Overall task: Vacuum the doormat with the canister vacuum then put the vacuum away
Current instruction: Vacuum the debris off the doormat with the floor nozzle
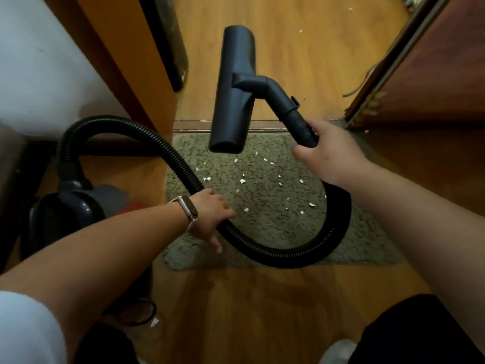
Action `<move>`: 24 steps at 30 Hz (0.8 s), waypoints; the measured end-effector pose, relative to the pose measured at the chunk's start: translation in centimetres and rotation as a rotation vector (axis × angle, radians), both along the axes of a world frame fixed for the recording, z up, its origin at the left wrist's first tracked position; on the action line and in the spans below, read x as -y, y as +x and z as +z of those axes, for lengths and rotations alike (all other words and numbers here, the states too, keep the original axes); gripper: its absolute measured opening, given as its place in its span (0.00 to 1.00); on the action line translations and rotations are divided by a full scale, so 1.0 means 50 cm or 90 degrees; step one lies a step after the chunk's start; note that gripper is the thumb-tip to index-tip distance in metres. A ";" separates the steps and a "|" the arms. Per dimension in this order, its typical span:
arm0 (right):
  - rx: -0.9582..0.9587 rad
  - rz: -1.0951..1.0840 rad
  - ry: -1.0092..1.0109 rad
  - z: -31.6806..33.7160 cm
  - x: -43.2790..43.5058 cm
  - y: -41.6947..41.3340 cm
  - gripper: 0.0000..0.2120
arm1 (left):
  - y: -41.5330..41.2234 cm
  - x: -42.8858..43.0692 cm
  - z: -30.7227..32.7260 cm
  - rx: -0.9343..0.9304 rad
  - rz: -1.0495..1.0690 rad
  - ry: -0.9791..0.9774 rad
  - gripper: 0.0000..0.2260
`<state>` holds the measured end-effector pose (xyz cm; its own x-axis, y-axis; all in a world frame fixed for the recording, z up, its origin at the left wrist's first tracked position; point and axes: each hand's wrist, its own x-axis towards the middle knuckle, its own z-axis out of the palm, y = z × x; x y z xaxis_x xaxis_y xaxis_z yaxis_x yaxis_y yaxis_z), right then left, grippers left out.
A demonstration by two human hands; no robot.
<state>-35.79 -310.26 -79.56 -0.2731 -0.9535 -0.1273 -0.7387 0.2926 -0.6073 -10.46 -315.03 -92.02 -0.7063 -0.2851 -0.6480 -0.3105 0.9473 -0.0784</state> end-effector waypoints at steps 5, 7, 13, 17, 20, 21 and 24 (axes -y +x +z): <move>-0.012 0.031 0.082 -0.010 -0.005 -0.025 0.11 | 0.009 -0.033 0.020 -0.094 -0.009 0.001 0.19; -0.020 0.048 0.121 -0.008 -0.016 -0.033 0.09 | 0.027 -0.042 0.042 -0.183 0.008 0.008 0.18; 0.264 0.001 0.246 0.008 -0.040 -0.060 0.13 | 0.102 -0.053 0.086 -0.258 0.110 -0.031 0.15; 0.429 -0.038 0.304 0.031 -0.063 -0.062 0.17 | 0.084 -0.073 0.133 -0.147 0.143 -0.066 0.14; 0.349 -0.031 0.290 0.047 -0.077 -0.062 0.17 | 0.039 -0.068 0.188 -0.126 0.166 -0.082 0.15; 0.305 -0.039 0.266 0.051 -0.080 -0.063 0.17 | 0.027 -0.061 0.200 -0.130 0.158 -0.088 0.15; 0.128 -0.036 0.171 0.045 -0.071 -0.062 0.18 | 0.025 -0.047 0.227 -0.139 0.182 -0.058 0.14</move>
<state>-38.91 -306.73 -77.32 -0.2690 -0.8627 -0.4283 -0.5904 0.4990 -0.6344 -9.18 -312.67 -80.65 -0.7086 -0.5400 -0.4543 -0.5799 0.8124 -0.0613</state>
